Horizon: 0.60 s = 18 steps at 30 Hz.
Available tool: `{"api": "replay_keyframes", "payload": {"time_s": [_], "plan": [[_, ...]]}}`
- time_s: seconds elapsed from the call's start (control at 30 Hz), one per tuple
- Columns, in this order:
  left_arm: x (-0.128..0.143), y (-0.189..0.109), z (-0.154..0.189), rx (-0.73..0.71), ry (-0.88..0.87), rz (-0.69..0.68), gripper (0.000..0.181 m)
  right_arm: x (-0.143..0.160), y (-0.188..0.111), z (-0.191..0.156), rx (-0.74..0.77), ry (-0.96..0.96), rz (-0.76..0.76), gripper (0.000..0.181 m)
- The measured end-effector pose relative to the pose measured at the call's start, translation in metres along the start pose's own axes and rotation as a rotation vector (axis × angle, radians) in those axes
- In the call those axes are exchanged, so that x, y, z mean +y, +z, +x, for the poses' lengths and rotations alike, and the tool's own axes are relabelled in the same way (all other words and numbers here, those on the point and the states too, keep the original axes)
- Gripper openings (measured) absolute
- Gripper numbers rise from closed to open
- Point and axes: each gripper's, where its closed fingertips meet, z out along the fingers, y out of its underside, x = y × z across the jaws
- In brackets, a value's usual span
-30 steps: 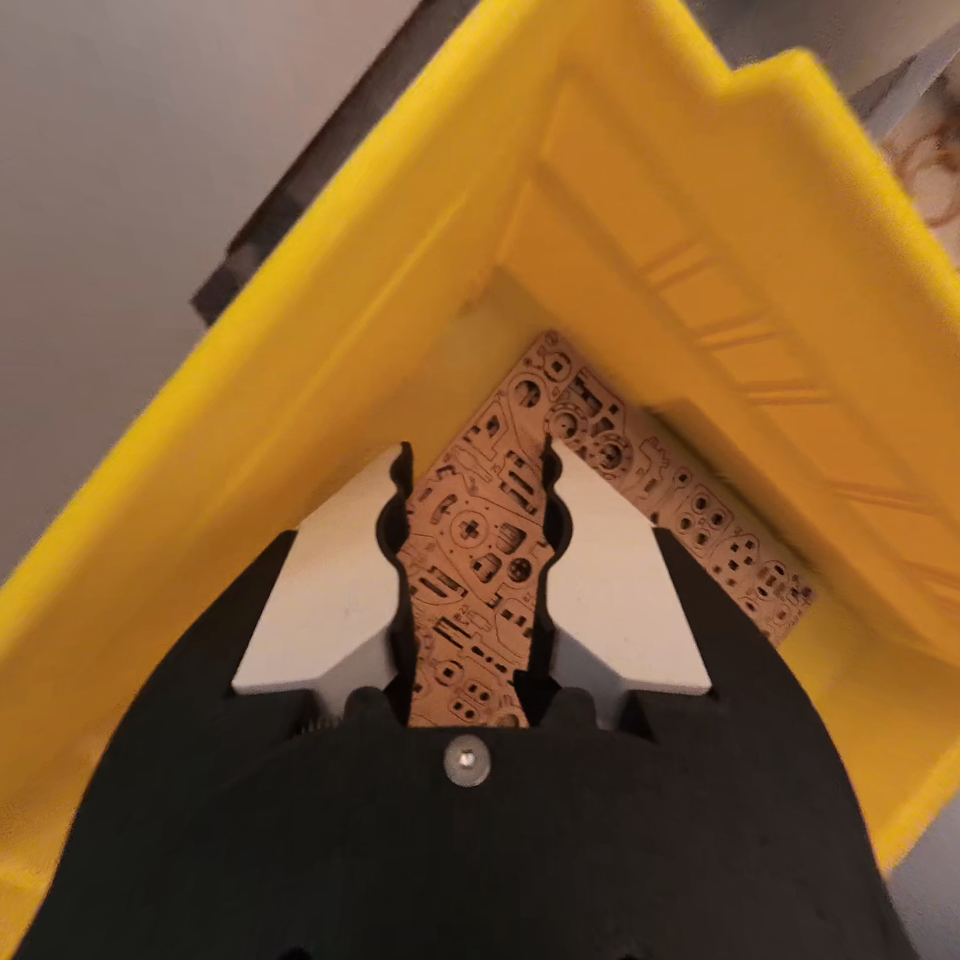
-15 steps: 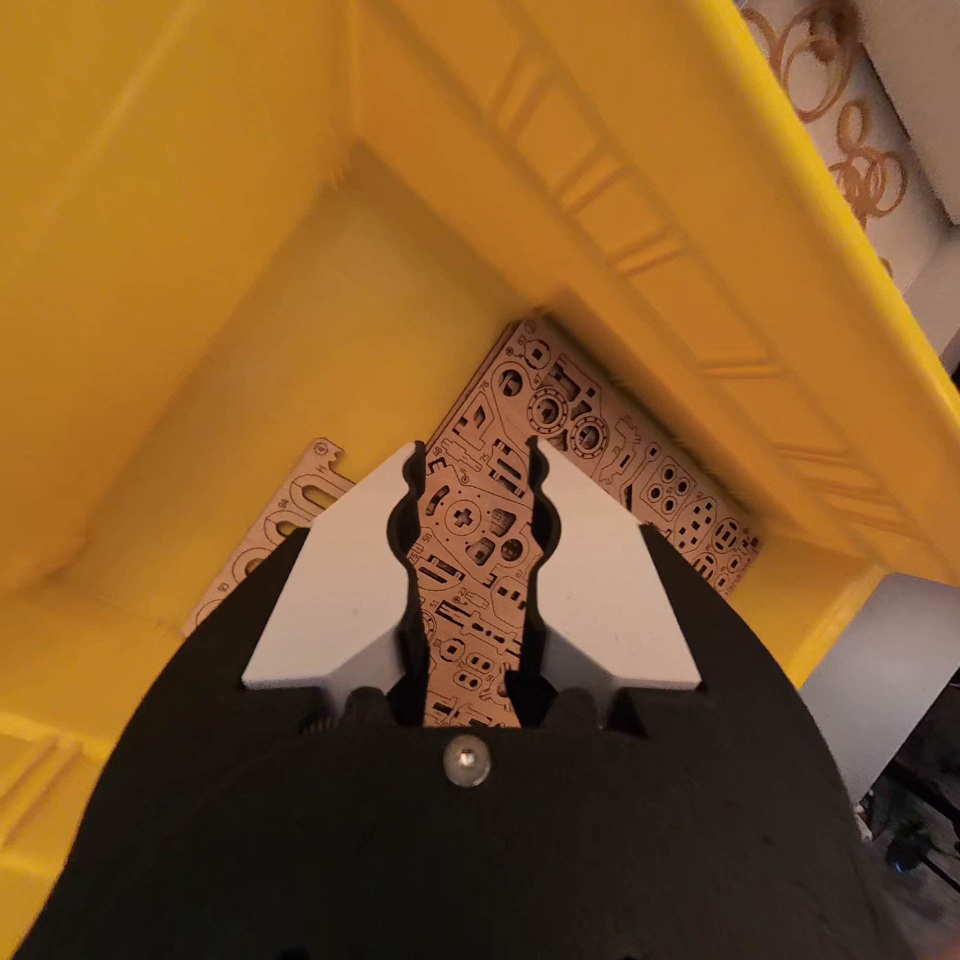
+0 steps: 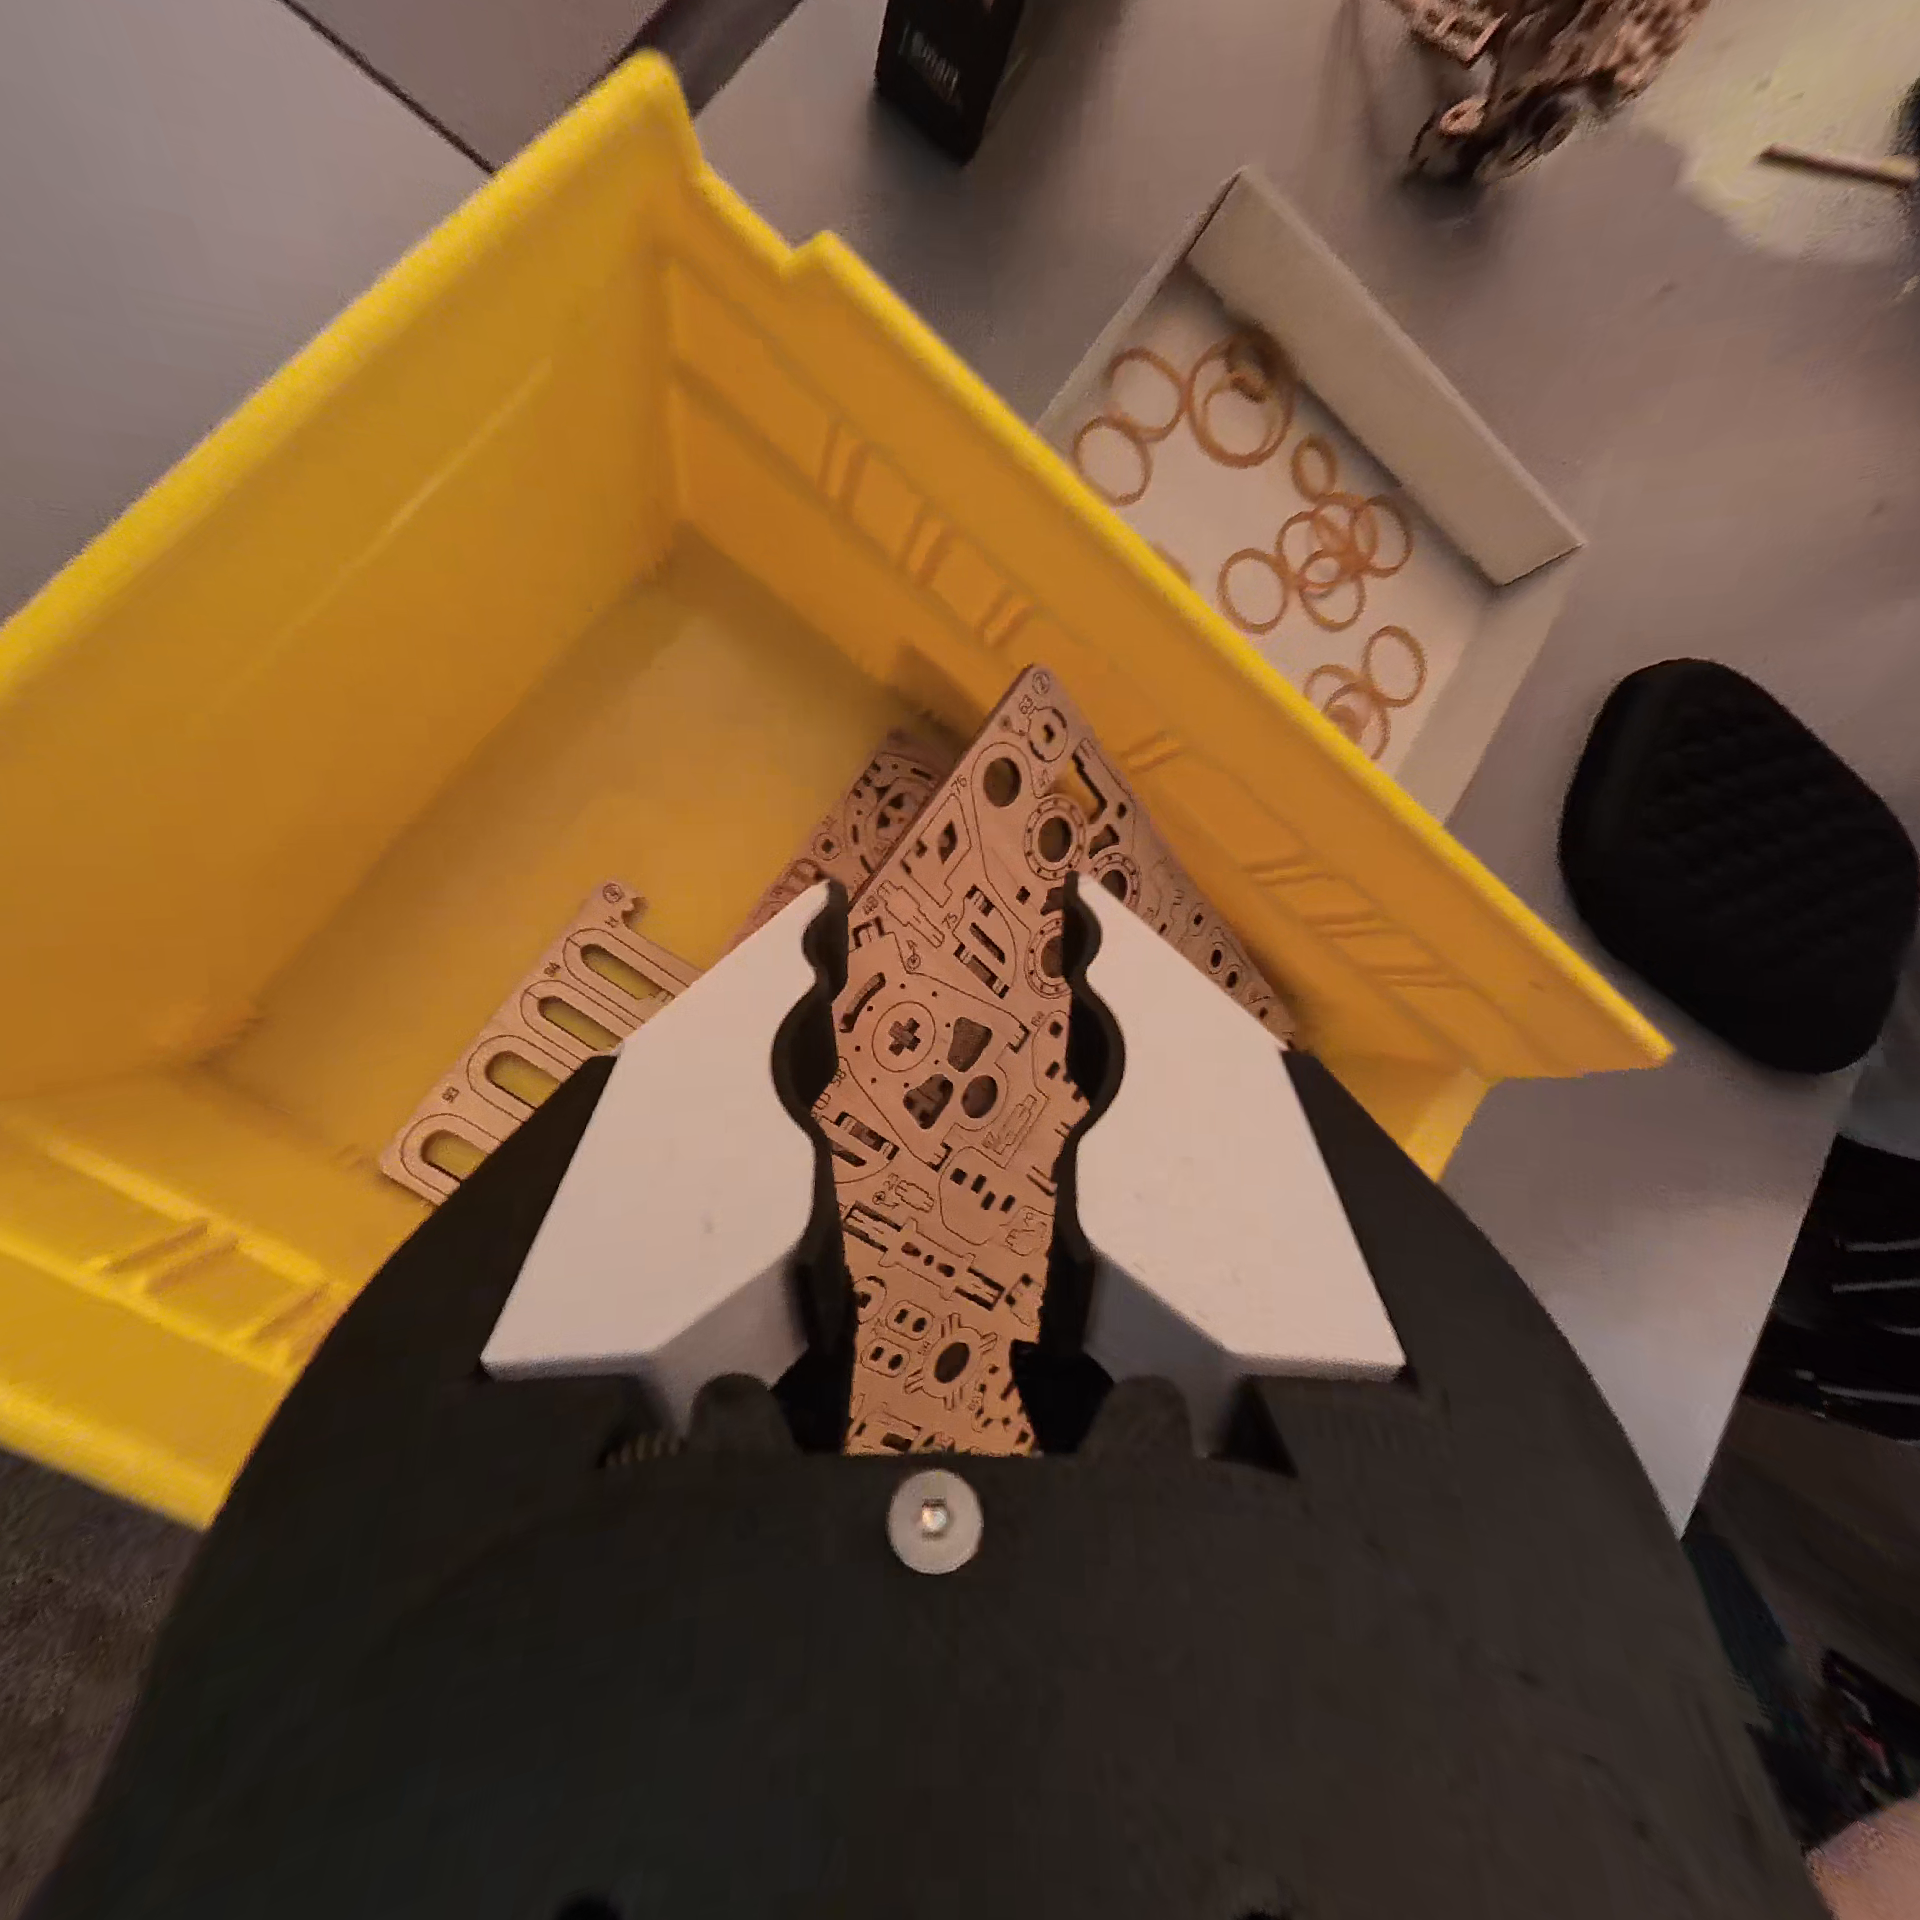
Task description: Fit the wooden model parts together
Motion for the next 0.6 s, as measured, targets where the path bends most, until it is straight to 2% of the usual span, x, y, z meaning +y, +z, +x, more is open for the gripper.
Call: {"api": "replay_keyframes", "payload": {"time_s": [0.1, 0.17, 0.27, 0.33, 0.4, 0.47, 0.53, 0.6], "plan": [[-0.006, -0.018, 0.017, 0.008, 0.016, 0.074, 0.043, -0.048, 0.049, -0.064, -0.212, -0.126, -0.011, 0.072], [-0.006, -0.028, 0.028, -0.006, 0.034, 0.106, 0.046, -0.086, 0.083, -0.128, -0.441, -0.140, 0.020, 0.070], [-0.005, -0.042, 0.045, -0.029, 0.060, 0.151, 0.047, -0.148, 0.134, -0.222, -0.776, -0.027, 0.072, 0.062], [-0.003, -0.050, 0.056, -0.053, 0.071, 0.174, 0.049, -0.183, 0.182, -0.271, -0.922, 0.074, 0.088, 0.059], [-0.002, -0.058, 0.066, -0.080, 0.086, 0.200, 0.047, -0.190, 0.249, -0.308, -0.944, 0.122, -0.005, 0.065], [0.000, -0.067, 0.077, -0.086, 0.084, 0.229, 0.046, -0.186, 0.297, -0.347, -1.008, 0.211, -0.126, 0.055], [0.003, -0.075, 0.087, -0.089, 0.071, 0.252, 0.047, -0.190, 0.317, -0.382, -1.116, 0.376, -0.167, 0.046], [0.007, -0.082, 0.097, -0.091, 0.066, 0.277, 0.046, -0.190, 0.321, -0.409, -1.197, 0.458, -0.165, 0.037]]}}
